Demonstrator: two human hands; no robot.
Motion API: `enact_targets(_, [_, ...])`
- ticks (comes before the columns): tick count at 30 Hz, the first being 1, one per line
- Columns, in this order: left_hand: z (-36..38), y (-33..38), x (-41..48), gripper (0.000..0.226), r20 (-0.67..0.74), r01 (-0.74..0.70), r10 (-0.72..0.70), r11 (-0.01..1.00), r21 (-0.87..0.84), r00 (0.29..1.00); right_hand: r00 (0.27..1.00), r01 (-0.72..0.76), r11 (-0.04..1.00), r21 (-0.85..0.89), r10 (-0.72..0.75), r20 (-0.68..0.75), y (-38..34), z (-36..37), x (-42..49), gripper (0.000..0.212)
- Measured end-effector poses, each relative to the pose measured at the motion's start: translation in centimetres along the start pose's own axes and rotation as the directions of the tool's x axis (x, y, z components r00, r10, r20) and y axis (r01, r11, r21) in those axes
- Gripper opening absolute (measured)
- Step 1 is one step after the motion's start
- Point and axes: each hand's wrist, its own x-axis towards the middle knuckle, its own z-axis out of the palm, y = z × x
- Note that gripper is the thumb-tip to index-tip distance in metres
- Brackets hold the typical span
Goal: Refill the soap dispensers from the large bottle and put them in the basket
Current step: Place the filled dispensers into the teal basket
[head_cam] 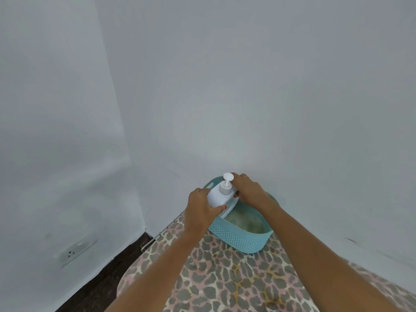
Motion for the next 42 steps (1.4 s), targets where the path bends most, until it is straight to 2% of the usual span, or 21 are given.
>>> enact_targets(5, [0.6,0.1,0.1,0.058,-0.014,0.02,-0.02,1.0,-0.009,1.0,0.998,0.066,0.991,0.119,-0.069,0.015,0.4,0.7,0.7,0.057])
enact_targets(10, [0.6,0.4,-0.2,0.058,-0.024,0.012,-0.013,1.0,-0.017,1.0,1.0,-0.008,0.955,0.296,0.003,0.016,-0.2,2.2,0.8,0.063])
enact_targets(15, [0.2,0.6,-0.5,0.059,0.001,0.013,-0.013,1.0,0.008,1.0,0.998,-0.068,0.938,0.339,0.061,0.031,-0.2,2.2,0.1,0.069])
enact_targets(19, [-0.3,1.1,-1.1,0.053,-0.019,-0.002,0.002,1.0,0.025,1.0,0.985,-0.089,0.916,0.39,0.14,-0.103,0.0,0.9,-1.9,0.052])
enact_targets(23, [-0.5,2.3,-2.6,0.054,-0.004,-0.032,0.032,0.999,0.009,0.999,0.961,-0.112,0.94,0.322,0.185,-0.207,0.9,-1.2,-5.1,0.039])
enact_targets(29, [0.5,6.6,-6.2,0.053,0.036,-0.089,0.095,0.987,-0.131,0.995,0.936,-0.144,0.958,0.246,0.213,-0.281,2.5,-4.3,-12.2,0.038])
enact_targets(33, [2.0,10.5,-9.1,0.051,0.108,-0.129,0.146,0.98,-0.153,0.983,0.895,-0.216,0.95,0.227,0.285,-0.343,3.9,-6.1,-17.6,0.036])
enact_targets(42, [6.9,18.3,-17.0,0.044,0.296,-0.276,0.341,0.931,-0.24,0.892,0.776,-0.377,0.877,0.296,0.474,-0.416,8.7,-10.2,-30.4,0.022])
